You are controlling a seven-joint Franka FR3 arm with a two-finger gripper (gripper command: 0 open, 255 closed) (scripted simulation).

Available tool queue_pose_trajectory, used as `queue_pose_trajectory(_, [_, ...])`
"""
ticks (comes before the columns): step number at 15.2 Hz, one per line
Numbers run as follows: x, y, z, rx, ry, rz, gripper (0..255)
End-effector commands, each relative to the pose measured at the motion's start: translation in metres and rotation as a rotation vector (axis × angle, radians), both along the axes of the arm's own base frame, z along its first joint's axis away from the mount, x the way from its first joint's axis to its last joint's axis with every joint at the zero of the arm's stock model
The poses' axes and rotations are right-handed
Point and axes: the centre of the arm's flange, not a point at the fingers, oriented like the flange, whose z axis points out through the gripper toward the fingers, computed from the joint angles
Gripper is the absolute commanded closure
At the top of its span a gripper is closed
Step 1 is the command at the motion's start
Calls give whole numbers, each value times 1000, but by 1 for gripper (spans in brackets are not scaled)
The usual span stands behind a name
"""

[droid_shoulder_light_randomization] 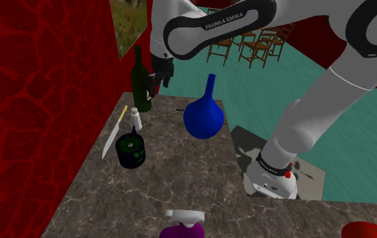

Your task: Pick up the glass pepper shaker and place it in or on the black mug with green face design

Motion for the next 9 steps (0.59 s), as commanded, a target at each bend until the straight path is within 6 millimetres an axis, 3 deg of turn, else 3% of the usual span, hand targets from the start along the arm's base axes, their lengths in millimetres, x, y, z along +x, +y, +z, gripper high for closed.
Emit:
queue_pose_trajectory(1, [18,18,-17,-10,-5,17,0])
queue_pose_trajectory(9, [74,88,-72,-57,-23,82,0])
